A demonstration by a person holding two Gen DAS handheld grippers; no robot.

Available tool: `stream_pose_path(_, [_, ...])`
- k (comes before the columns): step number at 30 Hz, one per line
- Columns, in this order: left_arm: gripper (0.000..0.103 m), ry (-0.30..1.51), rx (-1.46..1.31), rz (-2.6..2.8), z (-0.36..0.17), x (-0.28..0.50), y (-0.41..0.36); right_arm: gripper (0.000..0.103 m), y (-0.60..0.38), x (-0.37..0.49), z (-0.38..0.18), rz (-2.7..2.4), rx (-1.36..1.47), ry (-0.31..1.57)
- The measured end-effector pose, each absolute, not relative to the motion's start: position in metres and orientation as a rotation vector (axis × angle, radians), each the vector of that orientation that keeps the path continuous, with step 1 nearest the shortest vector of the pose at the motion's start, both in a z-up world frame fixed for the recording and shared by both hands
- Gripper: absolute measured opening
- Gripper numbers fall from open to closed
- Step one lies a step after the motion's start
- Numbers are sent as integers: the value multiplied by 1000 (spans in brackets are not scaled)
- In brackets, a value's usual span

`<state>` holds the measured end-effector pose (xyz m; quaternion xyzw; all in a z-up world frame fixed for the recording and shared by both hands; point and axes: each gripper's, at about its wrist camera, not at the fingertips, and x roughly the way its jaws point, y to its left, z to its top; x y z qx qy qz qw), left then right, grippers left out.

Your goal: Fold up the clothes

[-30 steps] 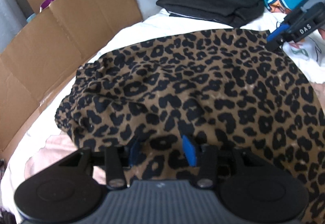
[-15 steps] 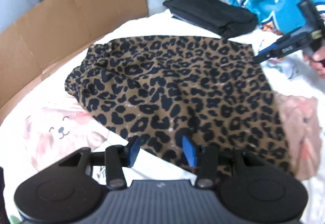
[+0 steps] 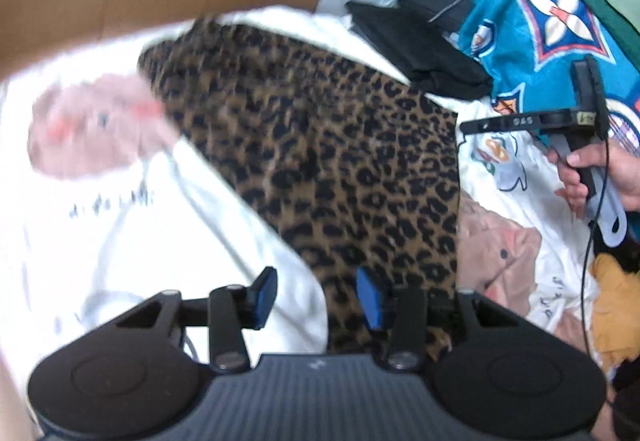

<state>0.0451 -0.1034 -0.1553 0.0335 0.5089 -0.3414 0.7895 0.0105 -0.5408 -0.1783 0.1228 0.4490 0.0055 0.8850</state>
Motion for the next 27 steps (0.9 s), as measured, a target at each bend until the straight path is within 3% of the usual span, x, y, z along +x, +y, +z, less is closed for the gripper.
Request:
stream_pose_path(7, [31, 1225, -138, -701, -190, 43, -86, 37, -547, 7, -178, -25, 263, 922])
stream_pose_path(27, [32, 1359, -787, -709, -258, 50, -44, 37, -558, 7, -188, -38, 291, 942])
